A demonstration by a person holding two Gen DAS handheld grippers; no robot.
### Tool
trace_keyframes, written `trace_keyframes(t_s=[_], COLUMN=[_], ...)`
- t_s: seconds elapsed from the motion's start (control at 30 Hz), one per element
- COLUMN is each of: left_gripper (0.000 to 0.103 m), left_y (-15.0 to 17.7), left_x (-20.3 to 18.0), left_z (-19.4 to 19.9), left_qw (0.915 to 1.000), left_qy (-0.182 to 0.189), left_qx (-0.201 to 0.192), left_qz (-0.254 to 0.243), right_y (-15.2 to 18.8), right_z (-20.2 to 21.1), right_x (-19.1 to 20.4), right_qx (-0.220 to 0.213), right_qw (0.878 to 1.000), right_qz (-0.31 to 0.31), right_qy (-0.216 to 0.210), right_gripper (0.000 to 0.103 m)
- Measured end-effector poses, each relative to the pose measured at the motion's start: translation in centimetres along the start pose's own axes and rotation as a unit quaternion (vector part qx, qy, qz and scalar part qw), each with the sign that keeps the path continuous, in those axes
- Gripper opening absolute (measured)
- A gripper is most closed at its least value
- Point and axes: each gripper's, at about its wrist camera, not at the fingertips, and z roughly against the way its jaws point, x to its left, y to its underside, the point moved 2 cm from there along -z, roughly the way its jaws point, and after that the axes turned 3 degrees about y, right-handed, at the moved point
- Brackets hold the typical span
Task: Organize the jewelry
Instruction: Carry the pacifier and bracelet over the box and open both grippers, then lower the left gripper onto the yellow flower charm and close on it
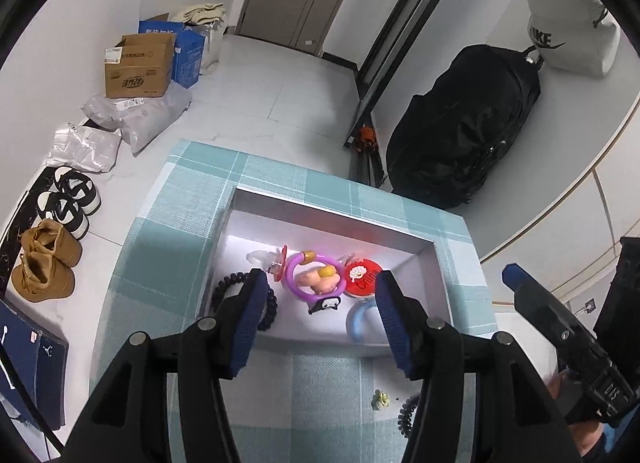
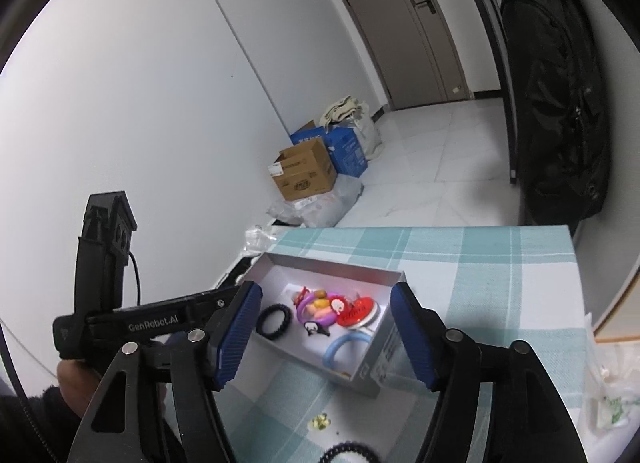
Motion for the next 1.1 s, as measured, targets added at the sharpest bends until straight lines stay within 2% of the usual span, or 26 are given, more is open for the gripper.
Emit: trace_keyframes(t_s=[0.07,0.13,0.23,0.33,0.57,0.63,0.67,0.77,0.87,1.0,1.07,1.1], left_gripper=[0.052,0.059,0.059,0.059,0.060,0.060,0.060,0.060,0.060,0.059,0.055,0.047], left_y=[0.3,0.9,1.8,3.0,5.5,6.3,6.7,7.3,7.5,7.3,7.7,7.7], left_x=[-0.3,-0.7,-1.6,-2.6,-3.5,-3.7,-3.8,-3.7,-3.8,-3.9,-4.1,-4.1], left_z=[0.4,0.8,1.5,1.9,0.3,-0.5,-1.2,-2.4,-3.0,-3.4,-3.6,-3.8], left_qw=[1.0000,0.9999,0.9991,0.9973,0.9948,0.9921,0.9889,0.9864,0.9842,0.9845,0.9840,0.9832], left_qy=[-0.002,-0.003,0.003,0.002,0.010,-0.007,-0.028,-0.028,-0.031,-0.017,-0.015,-0.016], left_qx=[-0.005,-0.010,-0.017,-0.017,0.035,0.049,0.064,0.089,0.098,0.105,0.107,0.112], left_qz=[-0.005,-0.013,-0.039,-0.071,-0.095,-0.115,-0.131,-0.135,-0.144,-0.139,-0.142,-0.143], right_y=[0.3,0.8,1.4,2.5,5.4,6.0,6.2,7.2,8.1,8.7,8.8,8.9], right_z=[0.6,1.0,1.7,2.4,3.6,4.2,4.4,5.2,5.4,6.0,6.2,6.3], right_x=[0.3,0.4,0.5,0.5,0.0,-0.2,-0.2,-0.3,-0.1,0.2,0.2,0.2], right_qx=[-0.003,-0.003,-0.002,0.005,0.033,0.036,0.037,0.040,0.051,0.053,0.053,0.054], right_qw=[1.000,1.000,1.000,0.999,0.997,0.996,0.996,0.994,0.992,0.992,0.992,0.992], right_qz=[0.004,0.008,0.017,0.024,0.019,0.016,0.015,0.006,0.006,0.007,0.006,0.005], right_qy=[0.006,0.011,0.024,0.034,0.072,0.080,0.082,0.103,0.115,0.115,0.115,0.116], right_gripper=[0.074,0.077,0.083,0.084,0.084,0.084,0.084,0.084,0.084,0.084,0.084,0.084])
